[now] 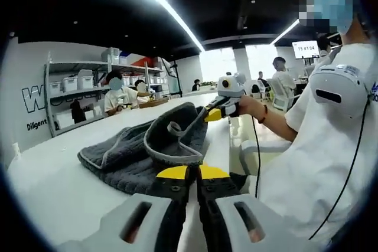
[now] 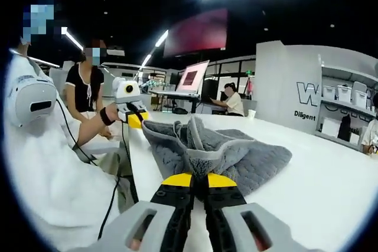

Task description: Open the folded towel by lifting each exposed corner and separating the folded layers until the towel lies flat within the target outline without major curled edges

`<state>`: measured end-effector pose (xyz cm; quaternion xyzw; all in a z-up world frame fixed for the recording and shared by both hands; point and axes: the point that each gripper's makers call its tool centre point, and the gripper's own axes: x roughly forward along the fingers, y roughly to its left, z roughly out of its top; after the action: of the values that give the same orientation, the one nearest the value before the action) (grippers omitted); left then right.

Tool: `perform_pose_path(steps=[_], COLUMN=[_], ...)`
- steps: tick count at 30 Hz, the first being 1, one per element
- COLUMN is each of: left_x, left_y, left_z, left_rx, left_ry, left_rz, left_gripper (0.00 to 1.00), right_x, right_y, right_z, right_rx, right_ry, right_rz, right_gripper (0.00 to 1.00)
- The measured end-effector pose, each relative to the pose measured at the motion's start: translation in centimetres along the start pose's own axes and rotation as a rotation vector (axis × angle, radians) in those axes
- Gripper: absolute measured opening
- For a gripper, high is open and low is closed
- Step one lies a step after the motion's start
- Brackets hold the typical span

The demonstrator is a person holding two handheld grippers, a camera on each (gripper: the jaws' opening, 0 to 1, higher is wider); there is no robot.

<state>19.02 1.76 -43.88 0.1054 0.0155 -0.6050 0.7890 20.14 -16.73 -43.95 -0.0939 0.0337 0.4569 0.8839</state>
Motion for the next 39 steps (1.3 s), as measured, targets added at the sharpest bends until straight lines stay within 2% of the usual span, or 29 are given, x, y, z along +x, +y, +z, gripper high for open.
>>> perform_pose_path(steps=[9, 13, 14, 15, 20, 22, 31, 34, 39], left_x=[-0.2, -0.6, -0.8, -0.9, -1.4, -1.6, -2.3, -2.9, -3.0], left_y=[-0.7, -0.9, -1.2, -1.3, -1.6, -1.9, -2.9, -3.2, -3.0], left_z=[-0.8, -1.3, -1.5, -1.6, -2.4, -3.2, -3.8, -3.8, -3.0], left_rx=[0.035, 0.04, 0.069, 0.06, 0.046, 0.05, 0.066, 0.075, 0.071], left_ry=[0.046, 0.068, 0.083, 0.089, 0.119, 0.154, 0.185, 0.191, 0.156], left_rz=[-0.042, -0.06, -0.074, -0.086, -0.11, -0.129, -0.177, -0.192, -0.176], left_gripper=[0.02, 0.02, 0.02, 0.02, 0.02, 0.02, 0.03, 0.0, 0.01], right_x=[-0.3, -0.6, -0.7, -0.8, -1.5, -1.8, -3.0, -4.0, -4.3], right_y=[0.3, 0.7, 1.1, 1.3, 1.6, 1.8, 2.0, 1.3, 0.5], right_z=[-0.7, -1.1, -1.4, -1.9, -2.5, -2.7, -3.0, -2.2, -1.2], right_rx=[-0.026, -0.055, -0.079, -0.084, -0.075, -0.084, -0.082, -0.082, -0.074], right_ry=[0.032, 0.062, 0.083, 0.104, 0.128, 0.137, 0.158, 0.129, 0.082], right_rz=[0.026, 0.044, 0.063, 0.074, 0.11, 0.119, 0.138, 0.1, 0.053], right_gripper=[0.0, 0.0, 0.0, 0.0, 0.02, 0.02, 0.01, 0.0, 0.0])
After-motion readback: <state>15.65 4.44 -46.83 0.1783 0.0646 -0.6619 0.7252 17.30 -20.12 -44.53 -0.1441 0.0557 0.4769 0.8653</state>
